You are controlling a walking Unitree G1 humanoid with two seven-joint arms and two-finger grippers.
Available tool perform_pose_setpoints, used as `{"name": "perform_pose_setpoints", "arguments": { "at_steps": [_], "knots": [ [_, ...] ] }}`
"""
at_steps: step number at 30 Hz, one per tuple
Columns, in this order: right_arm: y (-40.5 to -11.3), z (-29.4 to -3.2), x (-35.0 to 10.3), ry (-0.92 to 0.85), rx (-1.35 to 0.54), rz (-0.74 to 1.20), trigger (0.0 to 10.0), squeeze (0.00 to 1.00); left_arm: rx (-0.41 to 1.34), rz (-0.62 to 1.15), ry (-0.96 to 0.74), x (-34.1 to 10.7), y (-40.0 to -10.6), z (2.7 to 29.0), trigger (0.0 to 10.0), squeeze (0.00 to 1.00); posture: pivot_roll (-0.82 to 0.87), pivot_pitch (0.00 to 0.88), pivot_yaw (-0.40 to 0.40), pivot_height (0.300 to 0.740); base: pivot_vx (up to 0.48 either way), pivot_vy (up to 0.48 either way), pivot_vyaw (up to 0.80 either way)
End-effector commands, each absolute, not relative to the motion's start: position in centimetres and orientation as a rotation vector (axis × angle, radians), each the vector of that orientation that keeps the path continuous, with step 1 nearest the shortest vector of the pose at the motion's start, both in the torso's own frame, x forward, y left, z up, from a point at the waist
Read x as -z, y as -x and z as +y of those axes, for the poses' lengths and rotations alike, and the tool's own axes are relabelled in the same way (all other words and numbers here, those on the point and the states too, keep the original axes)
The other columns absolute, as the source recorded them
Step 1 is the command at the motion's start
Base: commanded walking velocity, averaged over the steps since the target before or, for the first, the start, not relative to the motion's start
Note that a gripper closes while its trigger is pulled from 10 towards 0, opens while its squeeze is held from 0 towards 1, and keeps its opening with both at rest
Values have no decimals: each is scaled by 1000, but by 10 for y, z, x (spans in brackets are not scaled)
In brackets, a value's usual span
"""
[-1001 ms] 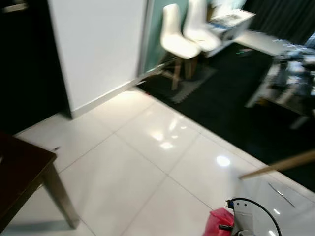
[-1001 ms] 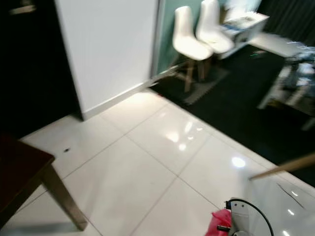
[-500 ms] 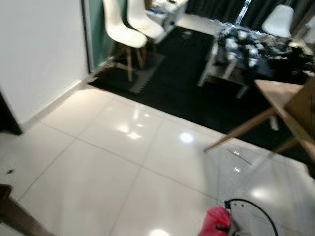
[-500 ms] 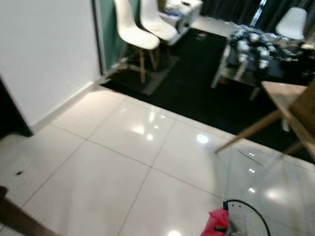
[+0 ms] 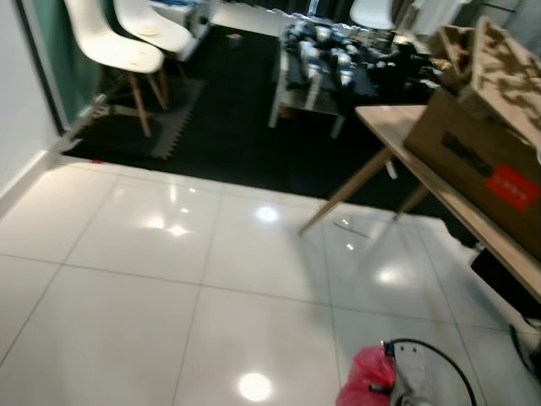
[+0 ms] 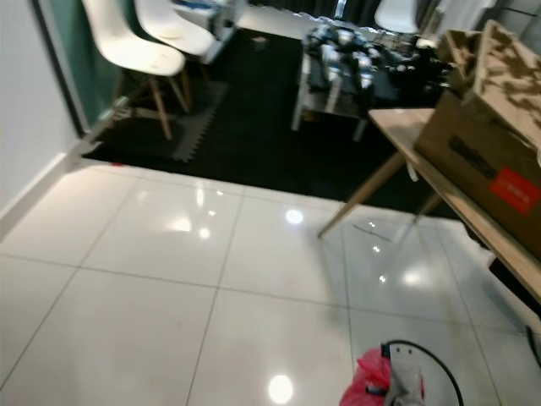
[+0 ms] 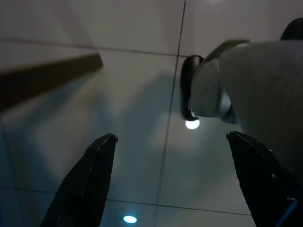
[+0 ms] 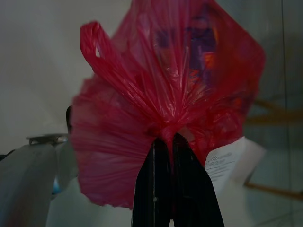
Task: Picking trash to rubbish bin
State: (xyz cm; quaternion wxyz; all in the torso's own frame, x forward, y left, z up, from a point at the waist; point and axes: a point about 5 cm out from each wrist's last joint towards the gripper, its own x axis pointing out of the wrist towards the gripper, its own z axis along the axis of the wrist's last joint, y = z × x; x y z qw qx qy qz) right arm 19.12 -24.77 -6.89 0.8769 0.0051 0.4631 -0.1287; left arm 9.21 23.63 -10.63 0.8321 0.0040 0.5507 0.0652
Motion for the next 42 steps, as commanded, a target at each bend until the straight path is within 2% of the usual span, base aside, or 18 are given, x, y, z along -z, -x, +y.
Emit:
{"name": "perform_pose_setpoints", "arguments": {
  "at_steps": [1, 20, 42],
  "knots": [
    [-187, -252, 70, 2, 274, 975, 10000, 0, -120, 1189, 6, 109, -88, 228, 10000, 0, 182, 103, -96, 740, 0, 0, 0],
    [-193, -247, 68, -3, 251, 952, 10000, 0, -169, 1179, 28, 108, -87, 233, 10000, 0, 182, 103, -95, 740, 0, 0, 0],
    [-190, -247, 70, -22, 252, 958, 10000, 0, -156, 1170, -1, 106, -93, 237, 10000, 0, 172, 93, -84, 740, 0, 0, -795]
  ]
}}
